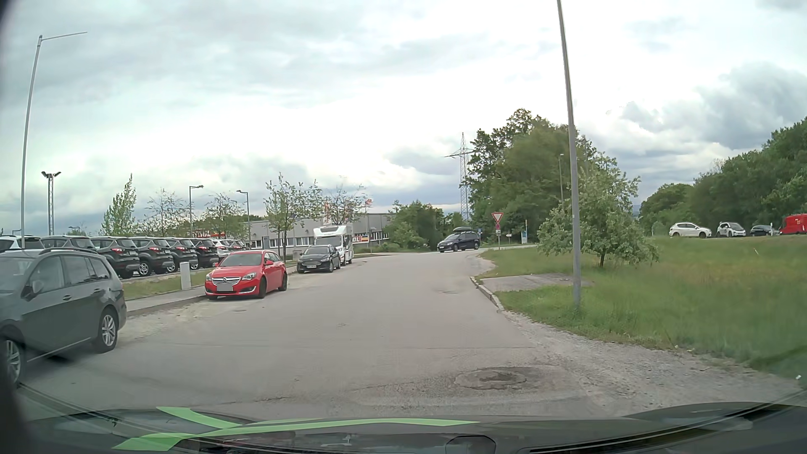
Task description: Follow the waypoints while adhering to traffic rules and regulations
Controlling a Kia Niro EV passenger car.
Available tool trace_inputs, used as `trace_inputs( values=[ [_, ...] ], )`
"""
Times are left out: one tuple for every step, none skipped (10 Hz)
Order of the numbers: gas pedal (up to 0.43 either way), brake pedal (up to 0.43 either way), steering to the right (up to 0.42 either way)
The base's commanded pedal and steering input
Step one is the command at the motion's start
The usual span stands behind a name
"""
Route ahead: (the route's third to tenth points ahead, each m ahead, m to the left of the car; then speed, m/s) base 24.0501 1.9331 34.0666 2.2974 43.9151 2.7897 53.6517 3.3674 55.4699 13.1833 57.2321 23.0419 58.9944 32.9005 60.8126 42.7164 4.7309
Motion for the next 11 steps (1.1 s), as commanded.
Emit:
trace_inputs(
  values=[
    [0.0,0.0,-0.012],
    [0.0,0.0,-0.011],
    [0.0,0.0,-0.012],
    [0.0,0.0,-0.011],
    [0.0,0.0,-0.012],
    [0.0,0.0,-0.012],
    [0.0,0.0,-0.012],
    [0.0,0.0,-0.012],
    [0.0,0.0,-0.012],
    [0.0,0.0,-0.012],
    [0.0,0.0,-0.011]
  ],
)
